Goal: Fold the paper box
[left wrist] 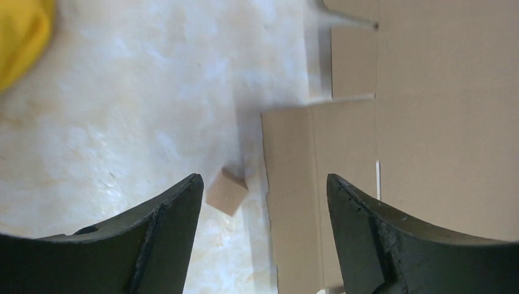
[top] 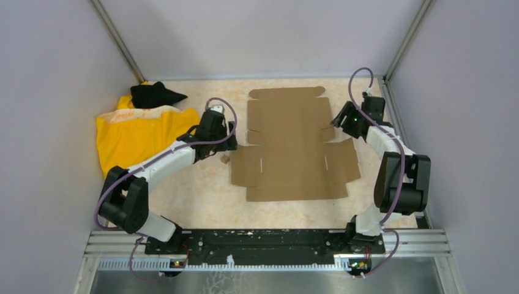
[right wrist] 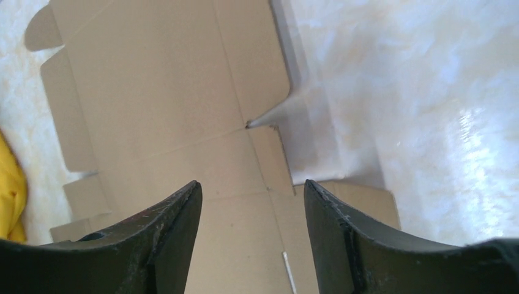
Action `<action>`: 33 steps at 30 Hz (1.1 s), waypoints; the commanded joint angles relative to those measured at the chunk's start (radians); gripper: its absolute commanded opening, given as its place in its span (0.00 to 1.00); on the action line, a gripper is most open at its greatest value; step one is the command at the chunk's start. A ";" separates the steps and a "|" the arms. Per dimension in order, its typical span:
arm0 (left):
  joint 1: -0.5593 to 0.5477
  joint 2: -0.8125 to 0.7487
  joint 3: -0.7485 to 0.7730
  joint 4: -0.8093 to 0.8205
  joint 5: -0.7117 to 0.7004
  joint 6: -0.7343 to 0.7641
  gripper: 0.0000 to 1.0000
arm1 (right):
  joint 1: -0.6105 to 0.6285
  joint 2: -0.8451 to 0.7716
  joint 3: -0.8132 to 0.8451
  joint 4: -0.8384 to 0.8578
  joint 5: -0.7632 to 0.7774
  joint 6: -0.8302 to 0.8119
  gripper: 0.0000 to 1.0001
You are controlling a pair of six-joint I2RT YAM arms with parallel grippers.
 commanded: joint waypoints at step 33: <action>0.095 0.486 0.421 -0.002 0.225 0.076 0.00 | 0.106 0.273 0.275 -0.148 0.302 -0.169 0.13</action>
